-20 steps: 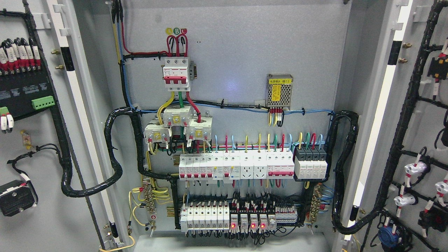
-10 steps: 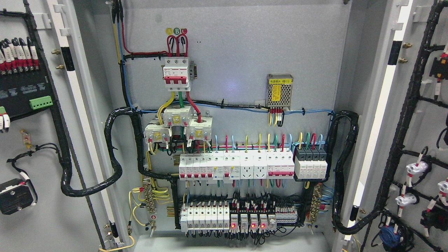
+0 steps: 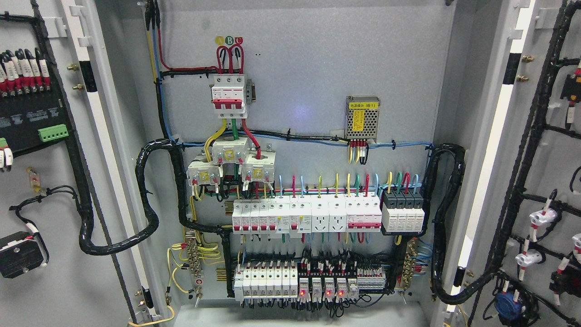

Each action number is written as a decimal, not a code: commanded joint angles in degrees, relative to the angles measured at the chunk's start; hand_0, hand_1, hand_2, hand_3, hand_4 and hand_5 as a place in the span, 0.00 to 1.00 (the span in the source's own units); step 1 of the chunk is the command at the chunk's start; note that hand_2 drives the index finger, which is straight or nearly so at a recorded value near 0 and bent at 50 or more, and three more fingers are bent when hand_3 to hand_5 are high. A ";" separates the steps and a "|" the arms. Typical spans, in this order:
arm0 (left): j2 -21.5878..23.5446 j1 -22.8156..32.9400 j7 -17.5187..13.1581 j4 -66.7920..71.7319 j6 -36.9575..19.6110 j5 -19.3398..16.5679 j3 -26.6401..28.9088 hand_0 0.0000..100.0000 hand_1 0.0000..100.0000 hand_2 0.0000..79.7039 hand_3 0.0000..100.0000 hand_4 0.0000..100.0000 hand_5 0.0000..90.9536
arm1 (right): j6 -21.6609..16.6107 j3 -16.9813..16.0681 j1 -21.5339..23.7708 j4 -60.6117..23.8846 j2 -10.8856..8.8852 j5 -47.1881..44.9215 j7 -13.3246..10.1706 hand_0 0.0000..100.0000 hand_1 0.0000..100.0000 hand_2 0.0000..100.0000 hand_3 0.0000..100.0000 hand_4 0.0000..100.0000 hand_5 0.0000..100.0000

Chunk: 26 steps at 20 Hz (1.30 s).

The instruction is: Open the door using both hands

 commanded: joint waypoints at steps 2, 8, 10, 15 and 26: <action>0.27 1.84 -0.15 -4.79 -0.31 -0.08 -0.77 0.00 0.00 0.00 0.00 0.00 0.00 | 0.06 -0.68 0.26 0.40 -0.53 -0.94 -0.01 0.19 0.00 0.00 0.00 0.00 0.00; 0.36 3.42 -0.24 -7.16 -0.31 -0.43 -2.44 0.00 0.00 0.00 0.00 0.00 0.00 | 0.06 0.02 -0.26 -0.12 -1.84 -0.85 0.07 0.19 0.00 0.00 0.00 0.00 0.00; 0.27 4.82 -0.32 -7.78 -0.40 -0.52 -3.85 0.00 0.00 0.00 0.00 0.00 0.00 | 0.06 0.81 -0.53 -0.39 -1.94 -0.85 0.07 0.19 0.00 0.00 0.00 0.00 0.00; -1.04 6.94 -0.41 -7.70 -0.40 -2.10 -9.99 0.00 0.00 0.00 0.00 0.00 0.00 | -0.12 2.31 -0.62 -0.39 -2.99 -0.85 0.16 0.19 0.00 0.00 0.00 0.00 0.00; -7.55 6.94 -0.41 -6.99 -0.58 -11.32 -16.07 0.00 0.00 0.00 0.00 0.00 0.00 | -6.61 5.38 -0.62 -2.23 -3.69 -0.85 0.34 0.19 0.00 0.00 0.00 0.00 0.00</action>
